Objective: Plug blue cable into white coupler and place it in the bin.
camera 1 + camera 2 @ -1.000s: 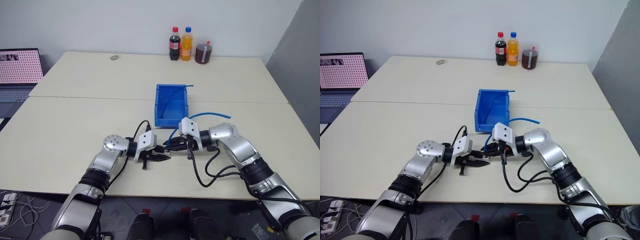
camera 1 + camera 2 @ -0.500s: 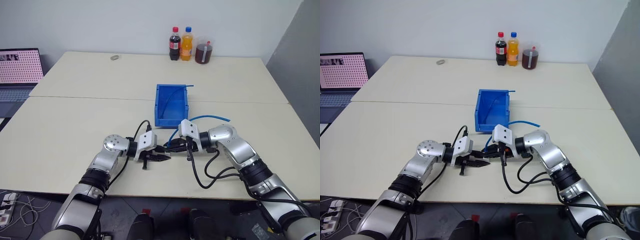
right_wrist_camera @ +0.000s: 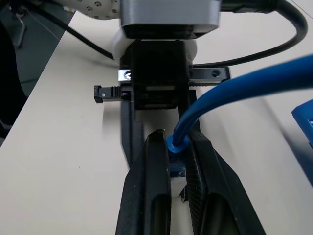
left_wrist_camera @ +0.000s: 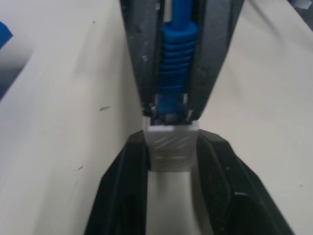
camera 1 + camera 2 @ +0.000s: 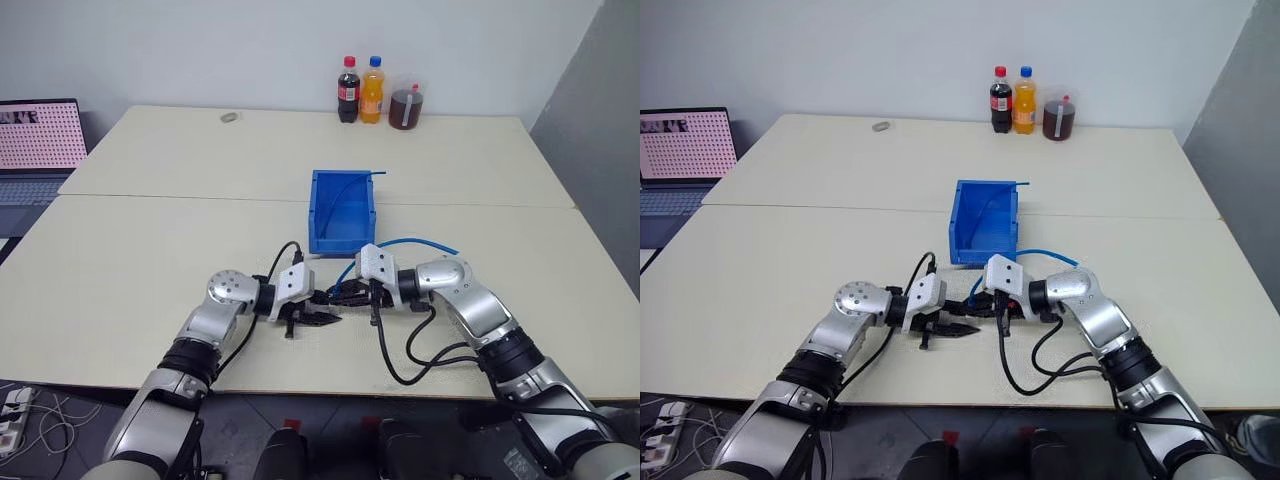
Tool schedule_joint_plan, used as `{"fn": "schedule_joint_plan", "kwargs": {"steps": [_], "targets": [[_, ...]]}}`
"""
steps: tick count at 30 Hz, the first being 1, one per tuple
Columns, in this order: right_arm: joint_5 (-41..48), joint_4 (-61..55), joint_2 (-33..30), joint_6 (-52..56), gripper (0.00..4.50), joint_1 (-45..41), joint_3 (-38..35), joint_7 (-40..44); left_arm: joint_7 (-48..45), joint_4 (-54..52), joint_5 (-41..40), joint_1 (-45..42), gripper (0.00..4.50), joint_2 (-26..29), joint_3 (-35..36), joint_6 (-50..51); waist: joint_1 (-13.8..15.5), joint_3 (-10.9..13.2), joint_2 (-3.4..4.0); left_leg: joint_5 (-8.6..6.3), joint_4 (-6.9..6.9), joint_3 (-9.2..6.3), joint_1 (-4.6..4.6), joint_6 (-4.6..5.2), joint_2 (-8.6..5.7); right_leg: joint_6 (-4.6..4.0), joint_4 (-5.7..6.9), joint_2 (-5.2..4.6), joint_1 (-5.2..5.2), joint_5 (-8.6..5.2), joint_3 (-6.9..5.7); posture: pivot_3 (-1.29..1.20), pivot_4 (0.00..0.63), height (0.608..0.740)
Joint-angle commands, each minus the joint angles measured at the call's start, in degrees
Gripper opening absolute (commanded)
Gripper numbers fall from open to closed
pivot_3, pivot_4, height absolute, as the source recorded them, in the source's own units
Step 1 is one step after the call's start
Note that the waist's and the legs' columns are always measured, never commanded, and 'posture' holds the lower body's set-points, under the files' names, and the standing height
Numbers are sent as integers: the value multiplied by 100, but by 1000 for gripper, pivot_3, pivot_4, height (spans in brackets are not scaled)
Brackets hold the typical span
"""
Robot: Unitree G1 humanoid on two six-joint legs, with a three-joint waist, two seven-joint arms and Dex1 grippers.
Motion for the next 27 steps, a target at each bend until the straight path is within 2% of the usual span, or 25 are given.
{"fn": "schedule_joint_plan", "kwargs": {"steps": [1,5,9,11,13,17,19,21,27], "targets": [[552,-414,6,1280,179,19,-559,-324,158,-1026,-441,219,2433,130,311,678,-1,3,0,0,0,-1,-1,0,0,0,1,0,-1,0,0,0,150,740],[1658,-1225,174,3185,179,-382,-1348,-739,733,-2395,-914,619,3370,459,911,1718,-8,19,1,0,1,-9,-34,0,9,-29,1,1,-25,15,-5,0,150,740],[2379,-608,472,4496,179,-1453,-2316,-1362,1565,-3711,-1324,1078,4169,740,1584,2688,-113,27,11,0,-2,-12,-46,-1,13,-30,5,4,-41,16,-7,0,150,740],[2382,122,487,4608,179,-2029,-2474,-1434,2060,-4328,-1514,1284,4487,732,1904,3123,-129,28,11,0,-3,-14,-45,-1,12,-30,3,3,-40,16,-10,0,150,740],[2255,987,543,4549,179,-2570,-2570,-1594,2500,-4858,-1651,1473,4487,678,2119,3479,-135,29,9,0,-3,-13,-46,0,11,-30,-2,3,-37,15,-13,0,150,740],[1637,3257,698,3642,179,-3673,-2590,-2080,3330,-5787,-1889,1949,4487,463,2343,4046,-130,31,6,0,-4,-3,-48,0,4,-30,-5,-3,-41,16,-5,0,150,740],[1382,4373,771,3041,854,-4089,-2704,-2496,3649,-6077,-1918,2205,4500,342,2335,4160,-134,31,6,0,-5,1,-53,0,3,-31,-7,-3,-44,16,0,0,150,740],[1187,5111,822,2590,1277,-4385,-2711,-2532,3851,-6280,-1932,2390,4500,266,2288,4225,-127,33,3,0,-5,4,-58,0,4,-32,-8,-4,-49,17,1,0,150,740],[794,5966,859,1903,2650,-4860,-2656,-2289,4125,-6486,-2029,2598,4500,273,2335,4274,-130,33,3,0,-6,5,-81,0,4,-33,-4,-4,-74,17,1,0,150,740]]}}
